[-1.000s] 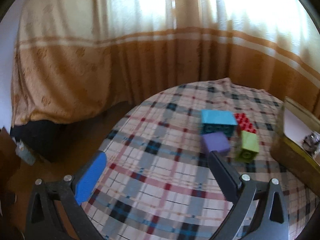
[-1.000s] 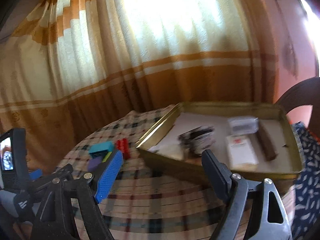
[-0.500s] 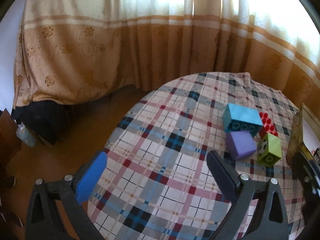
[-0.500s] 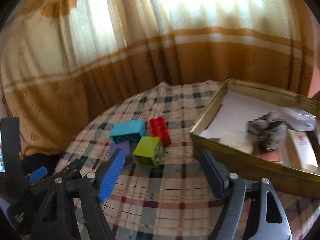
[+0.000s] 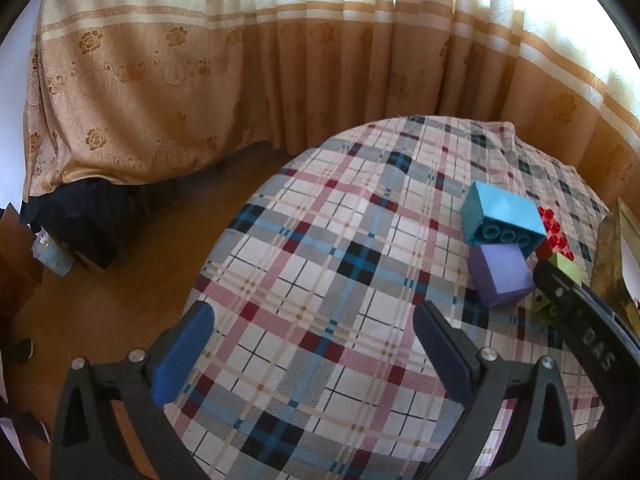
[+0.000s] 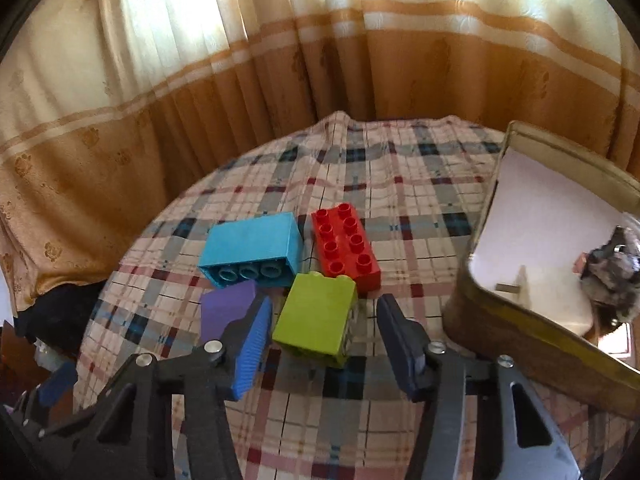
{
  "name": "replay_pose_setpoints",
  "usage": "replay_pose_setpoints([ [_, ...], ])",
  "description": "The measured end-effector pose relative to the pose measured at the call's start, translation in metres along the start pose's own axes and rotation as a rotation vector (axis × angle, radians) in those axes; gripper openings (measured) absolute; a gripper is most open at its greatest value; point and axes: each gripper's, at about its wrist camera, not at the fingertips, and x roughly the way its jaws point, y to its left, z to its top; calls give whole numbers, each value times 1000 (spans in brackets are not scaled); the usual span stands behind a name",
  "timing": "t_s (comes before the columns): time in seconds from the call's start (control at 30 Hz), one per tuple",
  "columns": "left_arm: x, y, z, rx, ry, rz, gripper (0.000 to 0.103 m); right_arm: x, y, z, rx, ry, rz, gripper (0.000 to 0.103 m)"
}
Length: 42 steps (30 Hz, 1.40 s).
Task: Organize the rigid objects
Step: 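Grasp the lime green block with the right tool, then grasp the purple block with the left tool while the right tool sets down the green block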
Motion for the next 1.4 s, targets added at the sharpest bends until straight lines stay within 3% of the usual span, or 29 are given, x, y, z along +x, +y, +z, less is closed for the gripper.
replay_pose_setpoints([
  [0.17,3,-3,-1,8,19,3,101,10,3,4,-11,31,-19,47],
  [0.23,4,-2,-1,7,28,0,101,11,5,4,-29,34,-32,36],
  [0.27,4,-2,-1,8,28,1,101,11,6,4,-35,38,-30,35],
  [0.47,5,-3,-1,21,32,-2,101,2,-1,-1,-49,27,38,34],
  [0.67,4,-5,-1,30,33,-8,101,-44,-13,-16,-90,-88,112,34],
  [1.0,-4,-21,-1,86,10,-20,101,-74,-34,-24,-99,-164,65,34],
  [1.23,-14,-37,4,103,-37,-59,101,-85,-41,-29,-85,-191,69,34],
  [1.4,-15,-56,14,100,-28,-117,101,-88,-41,-30,-81,-208,63,34],
])
